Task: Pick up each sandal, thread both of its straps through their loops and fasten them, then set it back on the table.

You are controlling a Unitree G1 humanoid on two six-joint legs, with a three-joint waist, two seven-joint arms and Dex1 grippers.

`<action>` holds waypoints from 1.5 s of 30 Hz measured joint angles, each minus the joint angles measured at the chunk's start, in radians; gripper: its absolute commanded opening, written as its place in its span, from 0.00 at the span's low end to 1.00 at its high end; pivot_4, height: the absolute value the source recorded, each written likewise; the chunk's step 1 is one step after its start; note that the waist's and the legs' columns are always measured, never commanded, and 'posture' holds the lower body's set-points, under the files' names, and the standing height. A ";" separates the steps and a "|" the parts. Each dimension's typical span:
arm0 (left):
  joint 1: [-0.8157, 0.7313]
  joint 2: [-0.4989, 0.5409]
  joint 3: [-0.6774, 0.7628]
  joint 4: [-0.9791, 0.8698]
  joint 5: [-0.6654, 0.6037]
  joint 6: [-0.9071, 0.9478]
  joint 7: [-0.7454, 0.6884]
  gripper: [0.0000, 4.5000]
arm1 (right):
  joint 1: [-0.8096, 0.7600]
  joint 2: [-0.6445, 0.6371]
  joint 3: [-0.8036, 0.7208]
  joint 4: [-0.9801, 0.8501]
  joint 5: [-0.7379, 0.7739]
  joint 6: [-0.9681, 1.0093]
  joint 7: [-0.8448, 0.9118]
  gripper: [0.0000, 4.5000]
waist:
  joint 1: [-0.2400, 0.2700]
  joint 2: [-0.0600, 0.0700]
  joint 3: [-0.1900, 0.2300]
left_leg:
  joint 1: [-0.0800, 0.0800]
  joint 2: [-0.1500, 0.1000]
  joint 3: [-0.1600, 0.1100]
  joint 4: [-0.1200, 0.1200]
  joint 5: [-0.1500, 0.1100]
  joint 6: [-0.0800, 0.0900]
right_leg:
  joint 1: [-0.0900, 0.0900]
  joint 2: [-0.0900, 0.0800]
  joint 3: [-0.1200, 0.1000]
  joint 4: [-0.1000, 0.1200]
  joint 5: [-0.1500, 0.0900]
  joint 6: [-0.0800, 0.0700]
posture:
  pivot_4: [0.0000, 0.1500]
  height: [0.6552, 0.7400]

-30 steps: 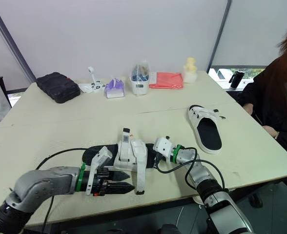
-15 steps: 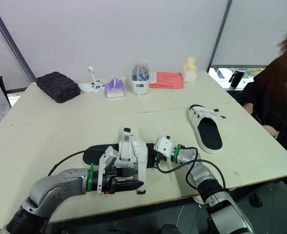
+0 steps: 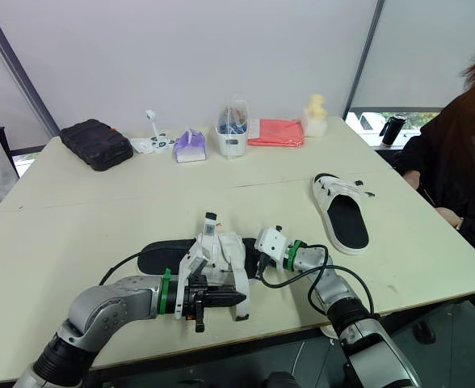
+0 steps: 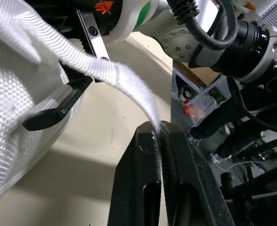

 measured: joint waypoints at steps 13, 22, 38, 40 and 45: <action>-0.210 -0.024 0.307 0.081 -0.310 0.270 0.047 0.00 | 0.001 0.001 -0.001 0.000 0.000 0.000 -0.008 0.00 | 0.001 -0.001 0.000 | -0.001 0.000 -0.001 0.000 0.000 0.000 | -0.002 0.001 0.000 0.000 0.000 0.000 | 1.00 1.00; -0.393 0.012 0.226 0.339 -0.234 0.273 -0.071 0.00 | -0.001 0.018 0.003 0.000 0.000 0.000 -0.012 0.00 | -0.005 -0.004 -0.001 | 0.008 -0.001 -0.001 0.000 0.000 -0.001 | -0.004 0.002 0.000 0.001 0.001 0.000 | 1.00 1.00; -0.486 0.069 0.048 0.532 0.019 0.125 -0.370 0.00 | 0.007 0.024 0.003 -0.001 0.000 0.000 -0.036 0.00 | -0.005 -0.002 -0.001 | 0.007 0.000 -0.001 -0.001 0.000 -0.001 | -0.006 0.001 0.000 0.001 0.001 0.000 | 1.00 1.00; -0.492 0.066 0.050 0.545 0.025 0.134 -0.384 0.00 | 0.008 0.024 0.003 -0.001 0.000 0.000 -0.037 0.00 | -0.005 -0.002 -0.001 | 0.007 0.000 -0.001 -0.001 0.000 -0.001 | -0.006 0.001 0.000 0.001 0.001 0.000 | 1.00 1.00; -0.507 0.047 0.063 0.569 0.022 0.190 -0.389 0.00 | 0.008 0.025 0.003 -0.001 0.000 0.000 -0.039 0.00 | -0.005 -0.003 0.000 | 0.007 0.000 -0.001 -0.001 0.000 -0.001 | -0.006 0.001 0.000 0.001 0.001 0.000 | 1.00 1.00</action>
